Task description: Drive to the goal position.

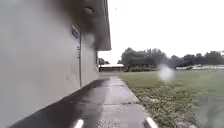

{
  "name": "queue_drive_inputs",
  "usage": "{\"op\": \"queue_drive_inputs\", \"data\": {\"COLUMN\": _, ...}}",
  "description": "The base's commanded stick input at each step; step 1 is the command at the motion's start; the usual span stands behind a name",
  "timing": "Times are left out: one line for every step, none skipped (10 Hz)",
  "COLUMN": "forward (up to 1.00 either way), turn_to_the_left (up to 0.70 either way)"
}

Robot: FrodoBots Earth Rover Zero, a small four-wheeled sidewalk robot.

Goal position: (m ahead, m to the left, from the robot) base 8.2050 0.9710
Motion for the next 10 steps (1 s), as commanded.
{"op": "queue_drive_inputs", "data": {"forward": 0.85, "turn_to_the_left": 0.0}}
{"op": "queue_drive_inputs", "data": {"forward": 0.85, "turn_to_the_left": 0.0}}
{"op": "queue_drive_inputs", "data": {"forward": 0.85, "turn_to_the_left": 0.0}}
{"op": "queue_drive_inputs", "data": {"forward": 0.85, "turn_to_the_left": 0.0}}
{"op": "queue_drive_inputs", "data": {"forward": 0.85, "turn_to_the_left": 0.0}}
{"op": "queue_drive_inputs", "data": {"forward": 0.85, "turn_to_the_left": 0.0}}
{"op": "queue_drive_inputs", "data": {"forward": 0.85, "turn_to_the_left": 0.0}}
{"op": "queue_drive_inputs", "data": {"forward": 0.85, "turn_to_the_left": 0.0}}
{"op": "queue_drive_inputs", "data": {"forward": 0.85, "turn_to_the_left": 0.0}}
{"op": "queue_drive_inputs", "data": {"forward": 0.85, "turn_to_the_left": 0.0}}
